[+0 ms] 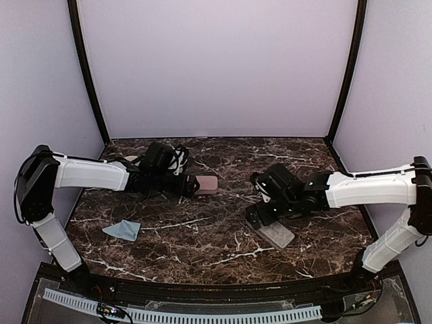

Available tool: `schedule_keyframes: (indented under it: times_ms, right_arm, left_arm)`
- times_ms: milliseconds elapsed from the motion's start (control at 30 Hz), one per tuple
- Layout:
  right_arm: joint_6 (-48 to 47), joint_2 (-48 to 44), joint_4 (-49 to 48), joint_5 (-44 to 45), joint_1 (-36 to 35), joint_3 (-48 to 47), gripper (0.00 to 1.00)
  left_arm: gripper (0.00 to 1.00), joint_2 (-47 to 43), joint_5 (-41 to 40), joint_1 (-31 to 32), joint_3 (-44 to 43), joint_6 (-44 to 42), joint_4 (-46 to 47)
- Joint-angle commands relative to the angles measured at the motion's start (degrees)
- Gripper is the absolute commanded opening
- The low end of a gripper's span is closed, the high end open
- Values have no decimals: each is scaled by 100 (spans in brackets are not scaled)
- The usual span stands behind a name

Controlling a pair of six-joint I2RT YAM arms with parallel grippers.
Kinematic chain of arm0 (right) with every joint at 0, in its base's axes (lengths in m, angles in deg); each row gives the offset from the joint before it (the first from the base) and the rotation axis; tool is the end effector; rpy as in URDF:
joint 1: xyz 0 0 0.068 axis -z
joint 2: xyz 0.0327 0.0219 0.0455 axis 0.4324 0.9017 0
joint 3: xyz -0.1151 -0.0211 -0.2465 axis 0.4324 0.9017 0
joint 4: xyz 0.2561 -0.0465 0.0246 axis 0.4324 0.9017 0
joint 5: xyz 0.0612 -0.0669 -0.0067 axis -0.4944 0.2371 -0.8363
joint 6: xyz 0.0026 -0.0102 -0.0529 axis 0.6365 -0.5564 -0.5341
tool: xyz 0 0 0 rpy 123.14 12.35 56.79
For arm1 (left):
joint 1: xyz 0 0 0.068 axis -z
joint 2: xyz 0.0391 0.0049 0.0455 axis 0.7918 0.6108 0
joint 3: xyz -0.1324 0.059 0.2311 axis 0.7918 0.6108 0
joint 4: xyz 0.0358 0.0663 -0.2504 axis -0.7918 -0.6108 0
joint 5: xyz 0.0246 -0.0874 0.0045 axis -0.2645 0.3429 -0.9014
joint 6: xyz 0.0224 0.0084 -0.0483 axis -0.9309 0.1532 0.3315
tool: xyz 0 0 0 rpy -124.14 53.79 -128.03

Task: Organize the sunglasses
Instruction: Move the case with sunglasses to the center of the board, then move the sunglasses case to the center of the board.

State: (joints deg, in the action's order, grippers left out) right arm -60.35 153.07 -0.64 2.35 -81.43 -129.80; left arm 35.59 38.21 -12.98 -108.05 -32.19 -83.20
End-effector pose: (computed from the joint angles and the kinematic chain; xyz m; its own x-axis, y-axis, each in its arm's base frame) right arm 0.1729 0.2377 0.2099 -0.7106 -0.3636 -0.6023 -0.4695 0.8827 0.0210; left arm 0.2856 -0.2328 0.2060 -0.6119 0.1413 -0.7782 0.4616 0.8628 -0.2063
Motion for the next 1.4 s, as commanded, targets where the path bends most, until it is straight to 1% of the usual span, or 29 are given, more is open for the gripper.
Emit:
schedule_keyframes:
  times_ms: [0,200,267,433,567,867,1133,1300,1367]
  right_arm:
    - [-531,807,-983,-77,211,-796,100]
    - [-590,2218,-1395,-594,543,-2107,99]
    - [-580,2609,-1429,-780,646,-2520,98]
    - [-477,3406,-1516,-1367,878,-3338,98]
    - [-333,3723,-1719,-1645,937,-3536,98]
    - [-147,4251,-1877,-2067,983,-3962,96]
    - [-63,4467,-2078,-2349,979,-4043,95]
    - [-77,4552,-2256,-2574,972,-3980,95]
    - [-43,4529,-2381,-2673,964,-3872,94]
  left_arm:
    - [87,16,-83,-259,-259,-65,-391]
    - [87,334,-208,-378,-494,-27,-398]
    - [87,442,-190,-563,-557,26,-385]
    - [87,691,-283,-664,-706,160,-371]
    - [87,857,-409,-686,-796,206,-382]
    - [87,1164,-285,-695,-878,361,-313]
    - [87,1293,-116,-698,-717,429,-89]
    - [87,1294,179,-690,-473,480,225]
    - [85,1287,309,-686,-404,497,330]
